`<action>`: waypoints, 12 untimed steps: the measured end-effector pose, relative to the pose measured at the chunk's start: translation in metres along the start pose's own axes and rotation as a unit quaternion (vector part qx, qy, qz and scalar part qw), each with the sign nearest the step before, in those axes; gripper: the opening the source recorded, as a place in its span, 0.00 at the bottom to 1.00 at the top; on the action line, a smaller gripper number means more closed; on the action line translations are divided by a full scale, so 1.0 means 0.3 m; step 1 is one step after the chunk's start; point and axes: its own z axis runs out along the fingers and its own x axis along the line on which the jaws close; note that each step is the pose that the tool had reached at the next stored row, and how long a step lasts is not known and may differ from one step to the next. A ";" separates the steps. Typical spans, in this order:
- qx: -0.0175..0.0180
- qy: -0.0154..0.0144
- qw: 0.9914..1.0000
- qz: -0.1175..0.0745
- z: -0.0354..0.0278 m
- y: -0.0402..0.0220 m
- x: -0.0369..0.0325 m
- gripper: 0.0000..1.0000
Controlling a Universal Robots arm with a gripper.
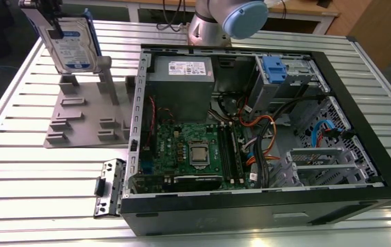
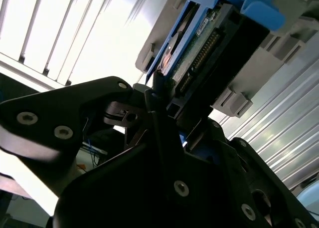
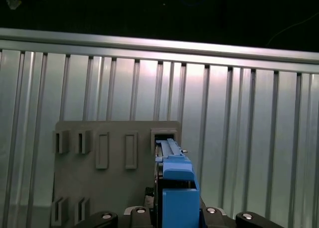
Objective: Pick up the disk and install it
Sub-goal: 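Pick up the disk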
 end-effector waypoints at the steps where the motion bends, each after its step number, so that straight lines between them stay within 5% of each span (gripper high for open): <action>1: 0.000 0.000 1.000 0.000 -0.003 0.000 0.000 0.36; 12: 0.000 0.000 1.000 0.000 -0.033 0.000 0.000 0.36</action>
